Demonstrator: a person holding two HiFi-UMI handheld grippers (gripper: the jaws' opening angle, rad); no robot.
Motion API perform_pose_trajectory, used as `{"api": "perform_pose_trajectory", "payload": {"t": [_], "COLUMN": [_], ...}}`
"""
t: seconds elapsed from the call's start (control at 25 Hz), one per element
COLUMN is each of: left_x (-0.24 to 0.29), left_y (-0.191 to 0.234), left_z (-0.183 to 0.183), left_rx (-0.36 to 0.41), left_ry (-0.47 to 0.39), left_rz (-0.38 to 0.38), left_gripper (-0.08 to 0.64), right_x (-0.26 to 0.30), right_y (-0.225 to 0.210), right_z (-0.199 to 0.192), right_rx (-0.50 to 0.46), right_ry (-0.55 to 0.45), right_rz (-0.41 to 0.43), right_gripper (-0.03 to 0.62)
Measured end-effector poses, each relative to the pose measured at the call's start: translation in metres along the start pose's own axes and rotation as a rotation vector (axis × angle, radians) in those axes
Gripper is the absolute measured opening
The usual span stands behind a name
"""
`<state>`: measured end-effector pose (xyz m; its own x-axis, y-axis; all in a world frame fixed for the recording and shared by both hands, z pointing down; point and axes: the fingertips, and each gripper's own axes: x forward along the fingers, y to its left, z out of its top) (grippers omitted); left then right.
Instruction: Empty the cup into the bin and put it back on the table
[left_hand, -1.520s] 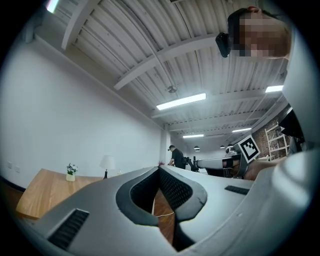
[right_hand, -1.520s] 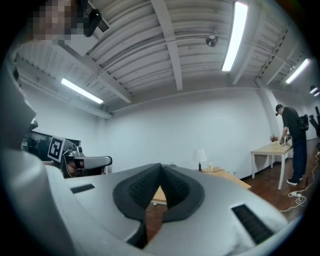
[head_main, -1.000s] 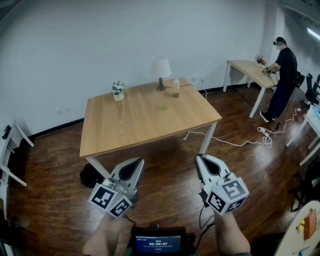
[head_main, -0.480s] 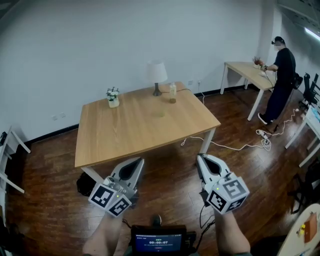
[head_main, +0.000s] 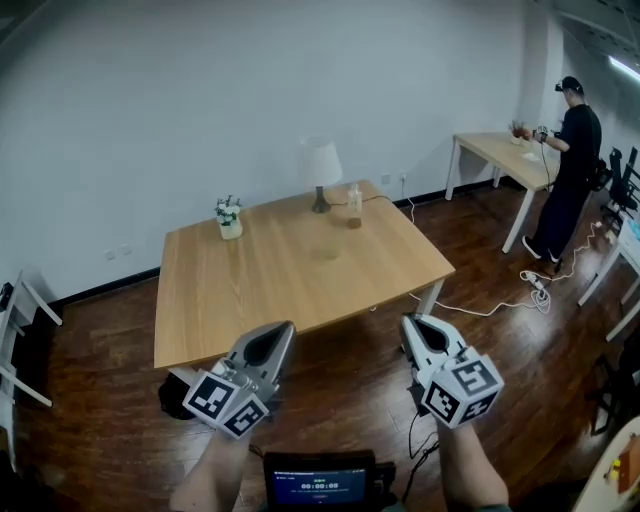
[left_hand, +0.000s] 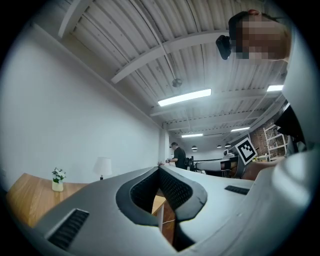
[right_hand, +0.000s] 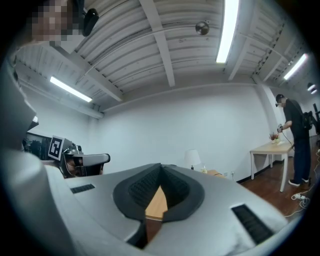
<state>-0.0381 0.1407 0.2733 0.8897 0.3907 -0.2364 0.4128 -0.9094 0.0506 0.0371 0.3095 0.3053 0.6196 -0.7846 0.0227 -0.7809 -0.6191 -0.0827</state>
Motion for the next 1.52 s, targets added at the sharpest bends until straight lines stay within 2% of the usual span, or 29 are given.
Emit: {"api": "perform_pose_trajectory", "payload": {"t": [0.32,0.52,0.68,1.08,1.52], "left_x": [0.032,0.046,0.057,0.103,0.169], "left_y": [0.053,0.094,0.109,0.152,0.171], "left_z": [-0.019,-0.028,-0.034,-0.043,-0.053], "left_rx": [-0.031,-0.058,-0.068,-0.054,-0.027], "left_ry": [0.027,0.023,0.020,0.020,0.034], "left_rz": [-0.051,-0.021,-0.032,0.033,0.098], "left_gripper": [-0.005,-0.003,-0.003,-0.003,-0.003], "right_x": [0.069,0.105,0.127,0.185,0.228], "right_y": [-0.012,-0.022,-0.034,-0.070,-0.134], "right_z": [-0.003,-0.006,-0.006,-0.004,0.000], "right_rx": [-0.028,-0.034,-0.033,-0.022,-0.002], "right_ry": [0.027,0.050,0.060,0.053,0.056], "right_rz": [0.015,0.009,0.004,0.060,0.116], "right_gripper": [0.002,0.002,0.002,0.002,0.002]}}
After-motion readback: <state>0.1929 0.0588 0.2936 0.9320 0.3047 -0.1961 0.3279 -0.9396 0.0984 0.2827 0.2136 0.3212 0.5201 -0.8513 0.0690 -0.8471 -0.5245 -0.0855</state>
